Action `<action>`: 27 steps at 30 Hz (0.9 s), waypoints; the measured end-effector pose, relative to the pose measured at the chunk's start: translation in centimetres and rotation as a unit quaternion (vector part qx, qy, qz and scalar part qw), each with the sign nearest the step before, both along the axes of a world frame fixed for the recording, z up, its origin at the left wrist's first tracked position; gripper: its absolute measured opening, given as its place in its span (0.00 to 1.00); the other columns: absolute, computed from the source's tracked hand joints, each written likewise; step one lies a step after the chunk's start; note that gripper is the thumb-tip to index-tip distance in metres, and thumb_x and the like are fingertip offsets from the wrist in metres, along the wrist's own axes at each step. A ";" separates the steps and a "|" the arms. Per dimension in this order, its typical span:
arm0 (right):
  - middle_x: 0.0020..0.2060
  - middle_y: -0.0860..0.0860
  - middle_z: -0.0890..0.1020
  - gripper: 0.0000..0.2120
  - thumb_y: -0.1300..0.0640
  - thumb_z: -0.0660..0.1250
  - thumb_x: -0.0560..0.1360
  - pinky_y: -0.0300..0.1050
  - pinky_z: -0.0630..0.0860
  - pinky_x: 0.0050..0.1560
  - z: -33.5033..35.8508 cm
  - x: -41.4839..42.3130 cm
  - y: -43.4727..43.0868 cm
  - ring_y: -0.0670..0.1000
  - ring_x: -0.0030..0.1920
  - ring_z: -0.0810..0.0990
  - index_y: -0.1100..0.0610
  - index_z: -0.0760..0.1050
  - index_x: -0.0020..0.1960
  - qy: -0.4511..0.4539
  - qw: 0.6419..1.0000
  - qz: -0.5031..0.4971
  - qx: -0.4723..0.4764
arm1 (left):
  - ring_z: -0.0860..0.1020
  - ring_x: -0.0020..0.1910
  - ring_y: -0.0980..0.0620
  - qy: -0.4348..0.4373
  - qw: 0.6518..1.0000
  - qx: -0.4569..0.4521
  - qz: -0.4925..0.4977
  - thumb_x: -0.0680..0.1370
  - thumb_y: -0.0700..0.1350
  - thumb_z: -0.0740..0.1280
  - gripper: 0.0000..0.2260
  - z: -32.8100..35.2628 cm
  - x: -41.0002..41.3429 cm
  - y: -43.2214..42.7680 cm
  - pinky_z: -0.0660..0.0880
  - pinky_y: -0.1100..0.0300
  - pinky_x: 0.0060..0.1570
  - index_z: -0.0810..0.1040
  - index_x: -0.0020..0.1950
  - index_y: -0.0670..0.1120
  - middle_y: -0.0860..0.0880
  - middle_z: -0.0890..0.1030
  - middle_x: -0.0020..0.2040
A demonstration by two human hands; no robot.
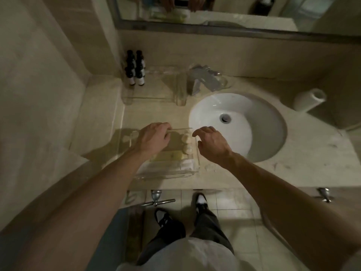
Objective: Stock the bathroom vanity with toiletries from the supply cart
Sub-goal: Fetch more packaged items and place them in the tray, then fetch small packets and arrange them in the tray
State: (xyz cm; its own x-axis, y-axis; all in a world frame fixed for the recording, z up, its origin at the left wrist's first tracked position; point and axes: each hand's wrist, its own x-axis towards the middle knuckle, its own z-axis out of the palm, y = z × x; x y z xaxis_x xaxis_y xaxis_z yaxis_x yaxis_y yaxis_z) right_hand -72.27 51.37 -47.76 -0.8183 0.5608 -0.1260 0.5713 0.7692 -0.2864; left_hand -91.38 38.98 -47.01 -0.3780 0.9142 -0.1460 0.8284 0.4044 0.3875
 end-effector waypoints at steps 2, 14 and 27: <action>0.65 0.54 0.79 0.20 0.64 0.64 0.76 0.52 0.73 0.63 0.9 2.0 0.5 0.58 0.65 0.75 0.54 0.77 0.66 0.002 0.999 -0.029 0.015 | 0.79 0.60 0.46 0.011 1.000 0.011 -0.026 0.81 0.48 0.64 0.15 1.4 1.7 1.8 0.77 0.53 0.55 0.77 0.67 0.49 0.49 0.82 0.62; 0.65 0.54 0.79 0.22 0.58 0.66 0.75 0.55 0.74 0.63 8.2 20.3 -0.4 0.59 0.65 0.75 0.54 0.74 0.69 0.039 0.979 -0.185 0.072 | 0.75 0.64 0.46 0.034 0.982 0.093 -0.163 0.80 0.53 0.64 0.17 9.4 17.4 8.9 0.74 0.50 0.58 0.76 0.68 0.50 0.49 0.79 0.64; 0.59 0.57 0.80 0.21 0.58 0.68 0.73 0.54 0.74 0.60 14.2 56.1 -16.0 0.62 0.60 0.76 0.56 0.75 0.66 0.109 0.879 -0.442 0.141 | 0.70 0.68 0.47 0.065 0.906 0.158 -0.387 0.77 0.58 0.66 0.22 16.4 52.1 2.8 0.71 0.50 0.63 0.74 0.70 0.53 0.49 0.76 0.66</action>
State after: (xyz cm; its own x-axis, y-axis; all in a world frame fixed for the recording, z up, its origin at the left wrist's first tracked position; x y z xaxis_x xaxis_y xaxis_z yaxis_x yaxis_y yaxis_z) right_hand -16.20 35.41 -33.60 -0.0355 0.9737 0.2249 0.9365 0.1109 -0.3326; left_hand -39.30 41.81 -30.62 0.3984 0.9015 0.1693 0.8637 -0.4308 0.2617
